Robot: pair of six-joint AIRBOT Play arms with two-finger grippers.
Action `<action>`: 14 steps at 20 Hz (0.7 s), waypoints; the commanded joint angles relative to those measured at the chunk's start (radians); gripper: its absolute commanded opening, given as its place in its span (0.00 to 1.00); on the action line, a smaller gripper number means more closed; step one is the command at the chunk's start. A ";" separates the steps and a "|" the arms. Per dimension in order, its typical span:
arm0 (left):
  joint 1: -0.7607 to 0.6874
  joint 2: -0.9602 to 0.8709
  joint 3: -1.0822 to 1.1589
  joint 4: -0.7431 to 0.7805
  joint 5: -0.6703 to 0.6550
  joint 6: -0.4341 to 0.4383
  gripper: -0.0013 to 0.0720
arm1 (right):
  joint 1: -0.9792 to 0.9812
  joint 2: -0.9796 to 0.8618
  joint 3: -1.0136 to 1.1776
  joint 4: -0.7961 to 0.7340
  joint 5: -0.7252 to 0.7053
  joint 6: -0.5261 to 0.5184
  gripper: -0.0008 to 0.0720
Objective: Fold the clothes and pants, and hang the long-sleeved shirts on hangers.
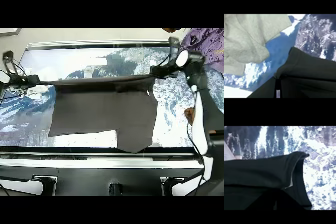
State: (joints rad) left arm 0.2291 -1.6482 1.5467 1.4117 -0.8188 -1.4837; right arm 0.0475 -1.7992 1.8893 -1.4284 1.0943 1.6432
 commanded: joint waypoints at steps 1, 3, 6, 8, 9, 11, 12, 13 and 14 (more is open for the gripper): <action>-0.005 -0.071 -0.003 -0.005 -0.005 0.000 0.04 | 0.000 -0.091 0.001 0.002 -0.024 0.003 0.05; -0.006 -0.071 -0.003 -0.005 -0.072 -0.002 0.04 | 0.000 -0.096 0.001 -0.002 0.013 0.003 0.05; -0.006 -0.074 -0.004 -0.007 -0.214 -0.042 0.04 | 0.000 -0.100 0.001 -0.021 0.092 0.002 0.05; -0.006 -0.074 -0.006 -0.028 -0.287 -0.051 0.04 | 0.000 -0.110 0.001 -0.040 0.141 0.002 0.05; -0.010 -0.074 -0.006 -0.035 -0.319 -0.062 0.04 | 0.000 -0.117 0.000 -0.043 0.159 0.002 0.05; -0.021 -0.076 -0.006 -0.035 -0.369 -0.075 0.04 | 0.000 -0.133 -0.005 -0.042 0.172 0.003 0.05; -0.028 -0.079 -0.006 -0.034 -0.382 -0.084 0.04 | 0.000 -0.140 -0.007 -0.042 0.177 0.003 0.05; -0.036 -0.085 -0.006 -0.035 -0.392 -0.092 0.04 | 0.000 -0.150 -0.007 -0.042 0.189 0.003 0.05; -0.046 -0.093 -0.006 -0.035 -0.399 -0.092 0.04 | 0.000 -0.157 -0.008 -0.042 0.203 0.003 0.05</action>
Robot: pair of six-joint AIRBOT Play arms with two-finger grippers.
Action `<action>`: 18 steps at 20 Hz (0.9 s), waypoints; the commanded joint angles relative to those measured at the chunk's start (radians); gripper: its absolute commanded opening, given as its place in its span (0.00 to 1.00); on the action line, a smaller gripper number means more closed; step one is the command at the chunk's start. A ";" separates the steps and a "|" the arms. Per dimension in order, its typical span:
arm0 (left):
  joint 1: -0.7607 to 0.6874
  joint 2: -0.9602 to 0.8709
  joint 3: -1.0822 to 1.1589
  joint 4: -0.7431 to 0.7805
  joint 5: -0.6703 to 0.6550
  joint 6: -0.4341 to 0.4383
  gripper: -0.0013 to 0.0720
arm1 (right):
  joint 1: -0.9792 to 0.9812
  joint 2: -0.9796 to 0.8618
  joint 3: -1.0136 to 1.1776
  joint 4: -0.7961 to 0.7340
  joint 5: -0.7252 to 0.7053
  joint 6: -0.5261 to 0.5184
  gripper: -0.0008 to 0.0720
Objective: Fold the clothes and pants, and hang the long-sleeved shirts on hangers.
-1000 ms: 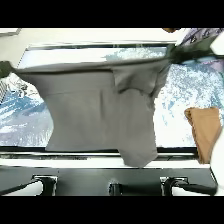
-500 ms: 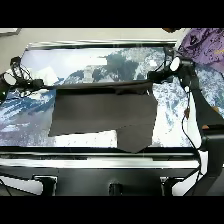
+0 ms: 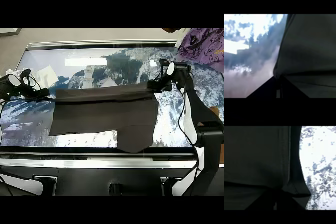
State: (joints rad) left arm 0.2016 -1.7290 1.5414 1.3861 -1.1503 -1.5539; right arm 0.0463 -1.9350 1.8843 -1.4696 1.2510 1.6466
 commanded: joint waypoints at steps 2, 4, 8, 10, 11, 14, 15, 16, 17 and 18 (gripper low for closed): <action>-0.043 -0.035 0.000 -0.009 -0.093 -0.022 0.04 | 0.001 -0.035 -0.002 -0.001 0.077 0.000 0.05; -0.073 -0.059 0.000 -0.009 -0.127 -0.026 0.04 | 0.001 -0.041 -0.003 0.000 0.101 -0.001 0.05; -0.104 -0.074 0.000 -0.006 -0.135 -0.033 0.04 | 0.001 -0.042 -0.002 0.000 0.109 -0.001 0.05; -0.106 -0.074 0.000 -0.006 -0.134 -0.045 0.09 | 0.001 -0.042 -0.002 0.004 0.113 -0.001 0.05; -0.106 -0.074 0.000 -0.006 -0.134 -0.048 0.18 | 0.001 -0.042 -0.003 0.012 0.113 -0.001 0.06; -0.103 -0.070 0.001 -0.006 -0.133 -0.056 0.41 | 0.001 -0.041 -0.002 0.053 0.124 0.000 0.29; -0.099 -0.064 0.001 -0.003 -0.132 -0.071 0.82 | 0.001 -0.040 -0.001 0.065 0.141 0.000 0.41; -0.089 -0.053 0.003 0.011 -0.135 -0.088 1.00 | 0.001 -0.034 -0.001 0.075 0.166 0.000 0.55; -0.077 -0.037 0.005 0.032 -0.141 -0.099 1.00 | 0.000 -0.022 -0.001 0.068 0.193 -0.003 0.62; -0.058 -0.011 0.006 0.053 -0.150 -0.101 1.00 | -0.010 0.002 -0.001 0.068 0.217 -0.010 0.62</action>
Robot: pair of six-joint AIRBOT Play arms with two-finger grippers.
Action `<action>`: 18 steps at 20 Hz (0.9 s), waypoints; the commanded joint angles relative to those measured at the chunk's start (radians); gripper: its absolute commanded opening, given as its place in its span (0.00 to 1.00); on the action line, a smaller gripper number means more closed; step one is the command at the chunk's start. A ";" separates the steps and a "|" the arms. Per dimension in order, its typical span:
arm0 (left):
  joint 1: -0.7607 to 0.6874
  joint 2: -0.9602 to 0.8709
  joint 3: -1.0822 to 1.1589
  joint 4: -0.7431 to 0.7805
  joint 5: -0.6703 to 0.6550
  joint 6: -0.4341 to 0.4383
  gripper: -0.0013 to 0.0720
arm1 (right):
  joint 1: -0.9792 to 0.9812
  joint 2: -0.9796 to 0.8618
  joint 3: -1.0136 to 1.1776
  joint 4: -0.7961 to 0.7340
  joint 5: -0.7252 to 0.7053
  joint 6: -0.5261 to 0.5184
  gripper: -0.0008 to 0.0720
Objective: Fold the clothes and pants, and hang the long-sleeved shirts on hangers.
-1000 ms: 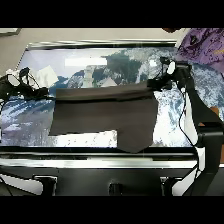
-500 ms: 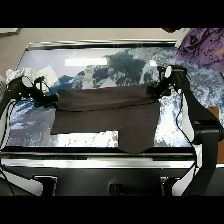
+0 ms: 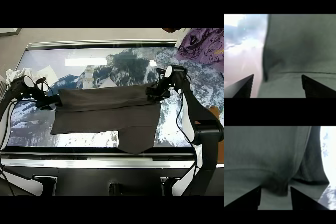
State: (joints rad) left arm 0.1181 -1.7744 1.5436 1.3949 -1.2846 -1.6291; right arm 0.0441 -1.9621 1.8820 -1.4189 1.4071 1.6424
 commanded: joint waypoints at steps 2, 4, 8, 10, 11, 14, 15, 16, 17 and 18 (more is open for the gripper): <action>0.072 0.096 0.002 0.100 -0.050 -0.025 1.00 | -0.056 0.101 0.001 0.044 0.066 -0.025 0.62; 0.130 0.162 -0.008 0.161 -0.094 -0.021 1.00 | -0.147 0.190 -0.039 0.127 0.077 -0.078 0.61; 0.273 0.345 -0.214 0.118 -0.061 -0.025 1.00 | -0.351 0.428 -0.494 0.336 0.067 -0.204 0.61; 0.319 0.432 -0.343 0.082 -0.031 -0.026 1.00 | -0.402 0.554 -0.790 0.404 0.016 -0.257 0.61; 0.328 0.469 -0.399 0.078 -0.022 -0.026 1.00 | -0.409 0.603 -0.909 0.418 -0.007 -0.283 0.61; 0.325 0.532 -0.505 0.078 -0.016 -0.034 1.00 | -0.408 0.705 -1.176 0.466 -0.078 -0.349 0.61; 0.323 0.540 -0.525 0.078 -0.016 -0.043 1.00 | -0.408 0.719 -1.229 0.479 -0.098 -0.364 0.61; 0.322 0.544 -0.535 0.070 -0.017 -0.049 1.00 | -0.408 0.728 -1.274 0.489 -0.116 -0.379 0.61; 0.321 0.545 -0.540 0.065 -0.018 -0.049 1.00 | -0.408 0.728 -1.307 0.502 -0.130 -0.394 0.61; 0.318 0.545 -0.540 0.063 -0.019 -0.049 1.00 | -0.408 0.728 -1.329 0.518 -0.145 -0.413 0.61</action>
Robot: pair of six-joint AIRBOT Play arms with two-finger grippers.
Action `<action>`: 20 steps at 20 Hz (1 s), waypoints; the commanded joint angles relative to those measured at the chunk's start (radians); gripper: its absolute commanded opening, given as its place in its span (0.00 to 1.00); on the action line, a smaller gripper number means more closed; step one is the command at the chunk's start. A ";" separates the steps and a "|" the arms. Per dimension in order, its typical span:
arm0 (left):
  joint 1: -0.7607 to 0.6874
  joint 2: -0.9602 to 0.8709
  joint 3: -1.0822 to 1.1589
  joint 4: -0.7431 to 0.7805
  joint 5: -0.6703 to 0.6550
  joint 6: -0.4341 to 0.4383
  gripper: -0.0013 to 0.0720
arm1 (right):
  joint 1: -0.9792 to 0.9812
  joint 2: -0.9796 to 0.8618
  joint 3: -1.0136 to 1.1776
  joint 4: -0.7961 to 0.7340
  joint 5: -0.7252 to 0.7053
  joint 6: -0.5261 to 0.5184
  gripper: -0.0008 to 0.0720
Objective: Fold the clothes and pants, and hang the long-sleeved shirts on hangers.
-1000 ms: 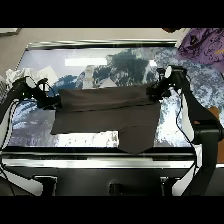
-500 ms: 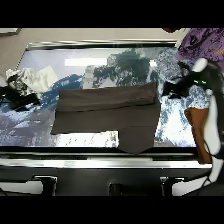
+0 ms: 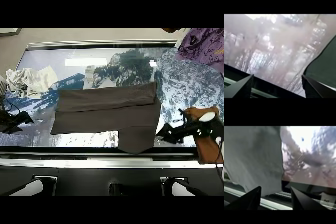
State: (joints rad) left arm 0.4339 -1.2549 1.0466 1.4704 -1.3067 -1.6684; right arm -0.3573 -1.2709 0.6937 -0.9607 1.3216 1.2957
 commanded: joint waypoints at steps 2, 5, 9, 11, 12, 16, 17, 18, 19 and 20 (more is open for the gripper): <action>-0.006 0.026 -0.043 -0.012 0.003 -0.009 1.00 | -0.007 0.037 -0.165 0.107 -0.101 -0.099 0.61; -0.014 0.025 -0.043 -0.012 0.006 -0.009 1.00 | -0.006 0.037 -0.177 0.154 -0.148 -0.115 0.58; -0.014 0.024 -0.043 -0.012 0.021 -0.009 1.00 | -0.005 0.037 -0.184 0.164 -0.150 -0.114 0.52; -0.014 0.023 -0.043 -0.012 0.026 -0.009 1.00 | -0.005 0.037 -0.205 0.169 -0.154 -0.120 0.48; -0.014 0.022 -0.043 -0.014 0.022 -0.012 1.00 | -0.005 0.037 -0.218 0.174 -0.154 -0.128 0.44; -0.010 0.022 -0.050 -0.044 0.032 0.006 1.00 | -0.005 0.037 -0.246 0.209 -0.152 -0.167 0.05; 0.000 0.022 -0.067 -0.108 0.045 0.080 1.00 | -0.005 0.037 -0.246 0.221 -0.165 -0.167 0.05; 0.022 0.022 -0.091 -0.194 0.060 0.143 1.00 | -0.005 0.037 -0.246 0.237 -0.175 -0.167 0.05; 0.050 0.022 -0.119 -0.285 0.078 0.191 1.00 | -0.005 0.037 -0.246 0.250 -0.179 -0.167 0.05; 0.082 0.022 -0.155 -0.379 0.101 0.238 1.00 | -0.005 0.037 -0.246 0.255 -0.177 -0.167 0.05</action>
State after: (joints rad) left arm 0.4629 -1.2324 0.9504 1.3083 -1.2533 -1.5715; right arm -0.3630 -1.2350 0.4515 -0.7425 1.1564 1.1366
